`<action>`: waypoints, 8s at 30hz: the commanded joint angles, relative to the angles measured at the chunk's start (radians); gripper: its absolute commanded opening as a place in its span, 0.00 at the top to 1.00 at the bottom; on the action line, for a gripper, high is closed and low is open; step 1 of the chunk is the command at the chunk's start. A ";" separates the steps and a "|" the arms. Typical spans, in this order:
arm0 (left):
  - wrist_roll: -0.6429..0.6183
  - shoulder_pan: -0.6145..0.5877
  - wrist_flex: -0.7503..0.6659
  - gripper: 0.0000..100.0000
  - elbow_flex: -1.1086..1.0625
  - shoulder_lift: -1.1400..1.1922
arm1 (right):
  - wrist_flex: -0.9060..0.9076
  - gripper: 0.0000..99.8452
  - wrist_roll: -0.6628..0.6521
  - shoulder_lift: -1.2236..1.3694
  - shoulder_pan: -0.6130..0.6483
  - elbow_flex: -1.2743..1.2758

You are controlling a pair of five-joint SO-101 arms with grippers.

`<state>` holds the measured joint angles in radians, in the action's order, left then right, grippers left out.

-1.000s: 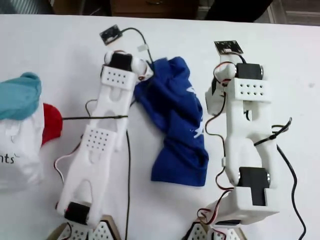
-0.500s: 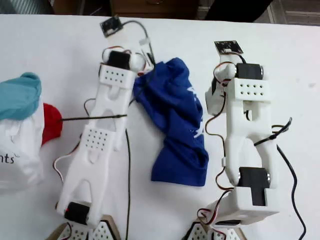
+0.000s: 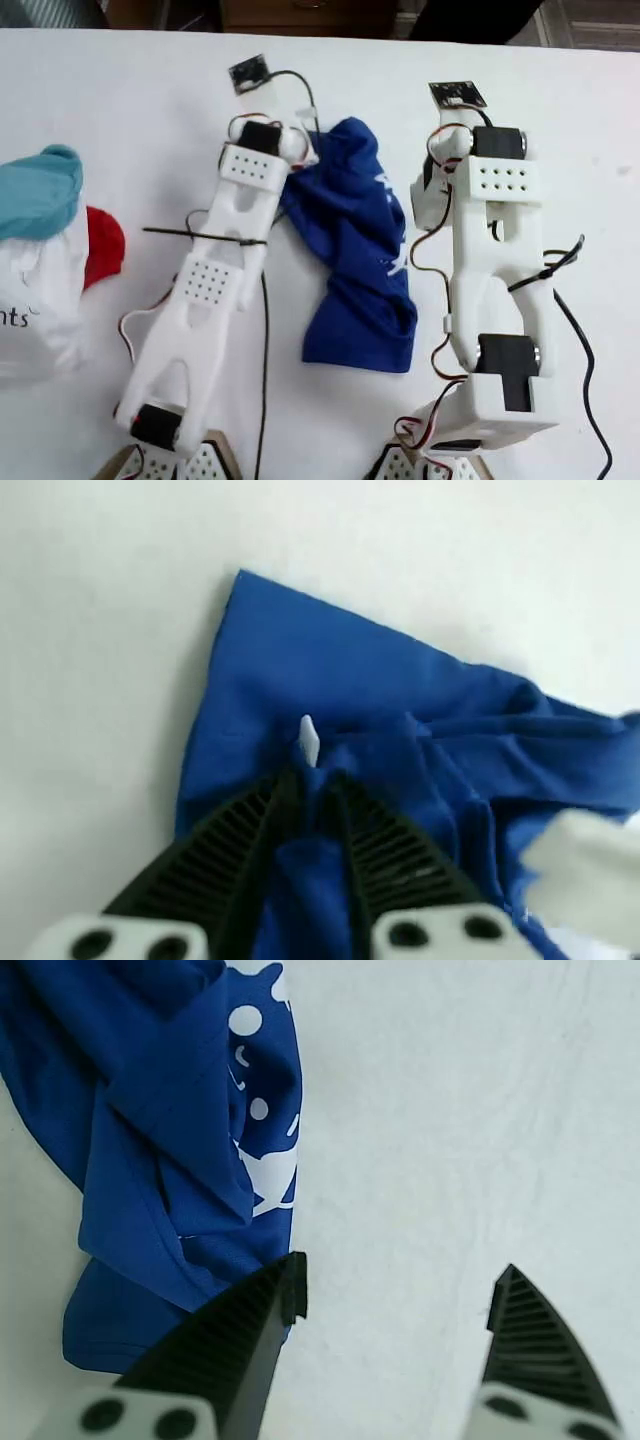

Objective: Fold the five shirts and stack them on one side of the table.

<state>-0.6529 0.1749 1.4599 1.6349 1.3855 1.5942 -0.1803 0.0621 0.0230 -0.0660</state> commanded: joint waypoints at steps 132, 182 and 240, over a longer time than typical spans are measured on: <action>0.924 -0.190 -0.081 0.97 -2.087 -1.522 | -0.352 0.74 -0.272 -0.829 -0.031 1.019; 1.128 -0.517 0.147 0.97 -1.972 -1.516 | 0.125 0.76 0.124 1.106 0.320 -1.367; 1.128 -0.516 0.069 0.97 -1.974 -1.516 | -0.016 0.89 0.104 0.794 0.323 -0.818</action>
<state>0.4641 -0.3498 1.5413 -0.3767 -0.0921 1.5865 -0.0852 0.8309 0.3452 -0.8500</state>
